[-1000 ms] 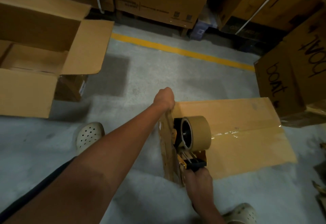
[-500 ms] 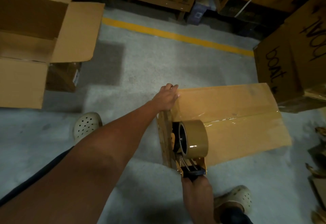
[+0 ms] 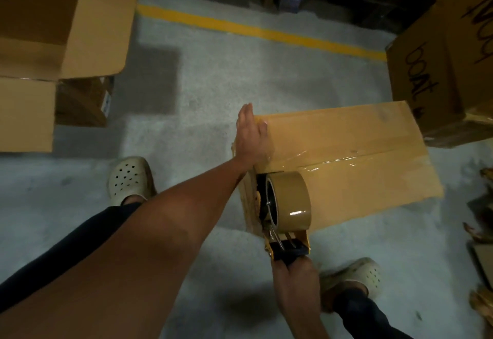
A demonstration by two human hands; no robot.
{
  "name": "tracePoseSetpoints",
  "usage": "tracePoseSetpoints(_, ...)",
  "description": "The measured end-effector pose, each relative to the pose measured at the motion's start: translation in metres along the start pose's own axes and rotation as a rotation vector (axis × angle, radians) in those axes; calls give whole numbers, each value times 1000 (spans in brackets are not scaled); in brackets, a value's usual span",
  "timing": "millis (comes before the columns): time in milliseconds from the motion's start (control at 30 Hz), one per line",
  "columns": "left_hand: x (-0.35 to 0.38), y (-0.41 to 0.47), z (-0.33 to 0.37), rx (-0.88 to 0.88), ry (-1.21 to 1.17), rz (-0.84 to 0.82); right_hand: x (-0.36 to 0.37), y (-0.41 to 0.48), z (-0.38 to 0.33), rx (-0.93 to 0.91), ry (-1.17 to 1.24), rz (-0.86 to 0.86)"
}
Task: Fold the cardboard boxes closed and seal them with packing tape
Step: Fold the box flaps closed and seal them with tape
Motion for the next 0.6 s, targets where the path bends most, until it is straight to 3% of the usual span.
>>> tracePoseSetpoints(200,-3,-7,-3,-140,-63,-34,-3,-20,33,83,10,-5)
tracePoseSetpoints(367,1,-41,14,104,439,-79,-4,-22,39,90,14,19)
tracePoseSetpoints(467,2,-45,16,225,477,-129,-2,-31,52,75,21,5)
tracePoseSetpoints(600,3,-35,7,165,478,-180,6,-40,68,49,-56,-14)
Point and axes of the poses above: each hand's wrist, its own y-axis towards the middle knuckle, its own x-axis out of the palm, z = x × y, the point moved 10 cm from there along y, towards the middle knuckle, and after that the axes turned 3 degrees about y, right-handed, at the moved point
